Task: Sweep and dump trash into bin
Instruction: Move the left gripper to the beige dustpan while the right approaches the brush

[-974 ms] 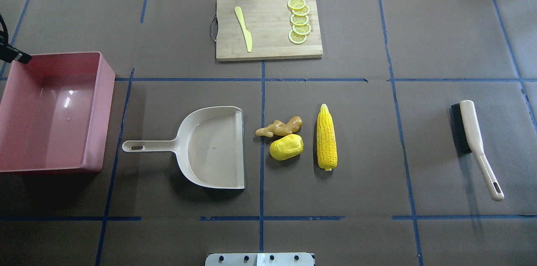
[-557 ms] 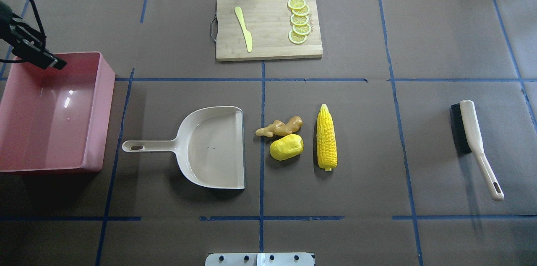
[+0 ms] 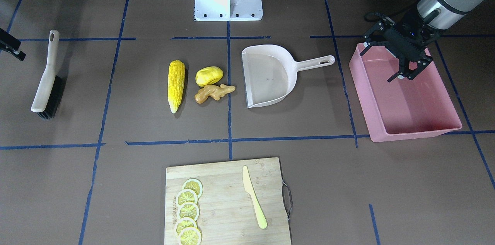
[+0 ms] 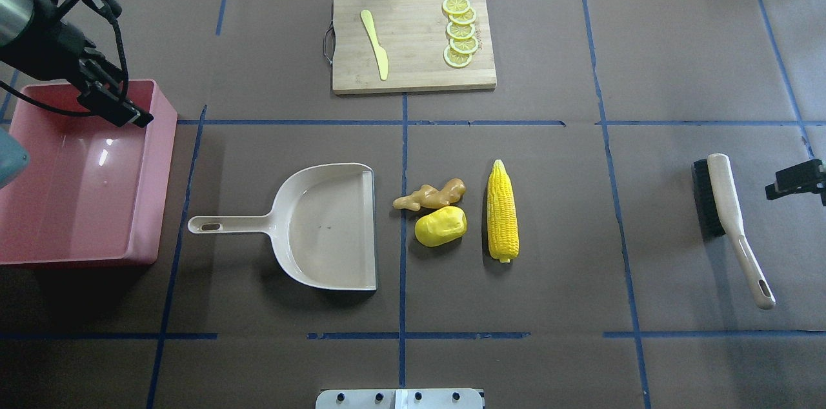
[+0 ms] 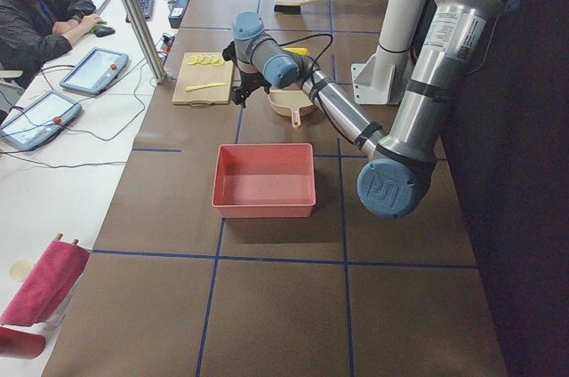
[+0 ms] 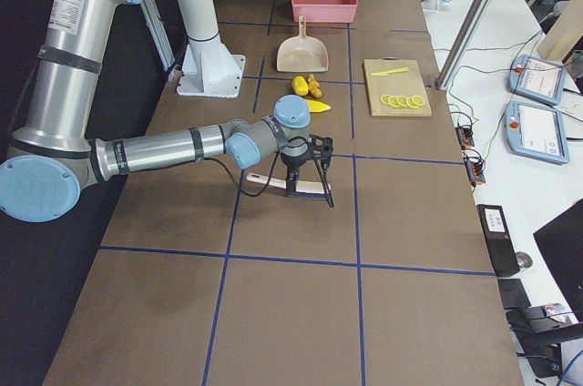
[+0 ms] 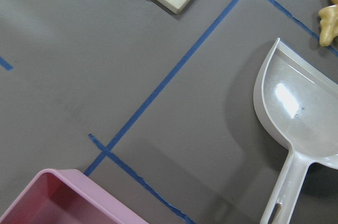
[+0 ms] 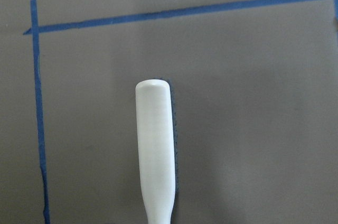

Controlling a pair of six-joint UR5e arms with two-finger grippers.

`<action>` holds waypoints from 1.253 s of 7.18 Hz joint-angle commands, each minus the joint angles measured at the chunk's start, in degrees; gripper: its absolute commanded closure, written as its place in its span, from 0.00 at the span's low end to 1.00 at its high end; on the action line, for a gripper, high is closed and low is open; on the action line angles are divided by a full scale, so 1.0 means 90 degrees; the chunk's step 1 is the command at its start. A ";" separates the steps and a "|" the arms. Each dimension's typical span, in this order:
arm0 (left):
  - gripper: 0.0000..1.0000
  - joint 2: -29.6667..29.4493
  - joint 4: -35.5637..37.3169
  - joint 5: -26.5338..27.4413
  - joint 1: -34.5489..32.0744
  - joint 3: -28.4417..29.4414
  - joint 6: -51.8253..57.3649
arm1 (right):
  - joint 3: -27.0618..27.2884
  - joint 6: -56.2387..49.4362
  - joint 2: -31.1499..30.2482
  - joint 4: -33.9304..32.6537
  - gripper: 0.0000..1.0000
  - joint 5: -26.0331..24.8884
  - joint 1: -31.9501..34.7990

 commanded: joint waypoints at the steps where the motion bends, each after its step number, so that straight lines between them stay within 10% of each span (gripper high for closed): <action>1: 0.00 -0.0017 0.0004 0.0007 0.0050 0.0026 0.0007 | -0.0135 0.1164 -0.0112 0.0789 0.00 -0.0588 -0.1067; 5: 0.00 -0.0066 -0.0025 0.0007 0.0050 0.0046 0.0016 | -0.0439 0.1391 -0.0112 0.0811 0.00 -0.0814 -0.1606; 9: 0.00 -0.0066 -0.0065 0.0007 0.0050 0.0046 0.0026 | -0.0546 0.1402 -0.0131 0.0723 0.69 -0.0716 -0.1714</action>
